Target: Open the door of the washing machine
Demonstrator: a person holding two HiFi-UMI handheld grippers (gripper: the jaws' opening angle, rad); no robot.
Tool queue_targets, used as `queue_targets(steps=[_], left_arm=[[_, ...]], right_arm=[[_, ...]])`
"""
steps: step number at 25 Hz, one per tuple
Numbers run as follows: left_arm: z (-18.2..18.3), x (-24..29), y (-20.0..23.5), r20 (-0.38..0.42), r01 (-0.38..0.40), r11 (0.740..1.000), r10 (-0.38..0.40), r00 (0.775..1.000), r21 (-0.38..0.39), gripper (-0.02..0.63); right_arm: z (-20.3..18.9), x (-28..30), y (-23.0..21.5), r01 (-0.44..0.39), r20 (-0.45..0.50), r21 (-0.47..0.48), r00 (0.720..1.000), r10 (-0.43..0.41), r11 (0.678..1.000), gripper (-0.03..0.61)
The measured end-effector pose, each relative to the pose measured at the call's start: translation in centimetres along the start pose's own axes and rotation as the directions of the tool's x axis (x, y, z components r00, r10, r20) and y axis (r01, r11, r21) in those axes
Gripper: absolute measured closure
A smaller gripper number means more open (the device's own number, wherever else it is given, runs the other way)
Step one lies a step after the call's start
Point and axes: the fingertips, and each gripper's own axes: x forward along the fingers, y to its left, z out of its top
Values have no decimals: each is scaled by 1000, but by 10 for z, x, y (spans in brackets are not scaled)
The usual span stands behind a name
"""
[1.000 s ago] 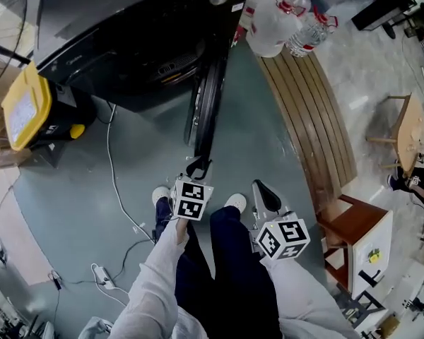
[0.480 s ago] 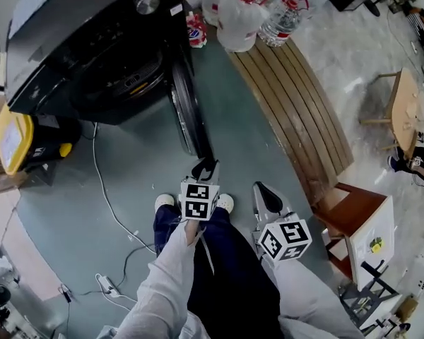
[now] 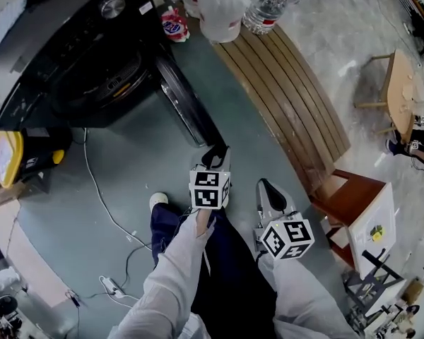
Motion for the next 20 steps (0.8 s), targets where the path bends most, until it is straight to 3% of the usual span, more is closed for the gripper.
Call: queue_targets(steps=[11, 13, 16, 20], left_arm=[[12, 14, -17, -48, 69, 994, -65, 997, 87, 504], [14, -3, -16, -76, 97, 988, -88, 993, 120, 515], [21, -47, -21, -108, 181, 978, -170, 979, 100, 526], [52, -125, -25, -73, 224, 971, -218, 973, 88, 541]], right_arm=[[3, -16, -3, 6, 24, 31, 1000, -7, 1000, 569], [10, -25, -1, 11, 31, 29, 999, -12, 1000, 569], [30, -38, 13, -2, 42, -1, 999, 2, 1000, 569], [69, -57, 44, -20, 83, -53, 996, 24, 998, 569]])
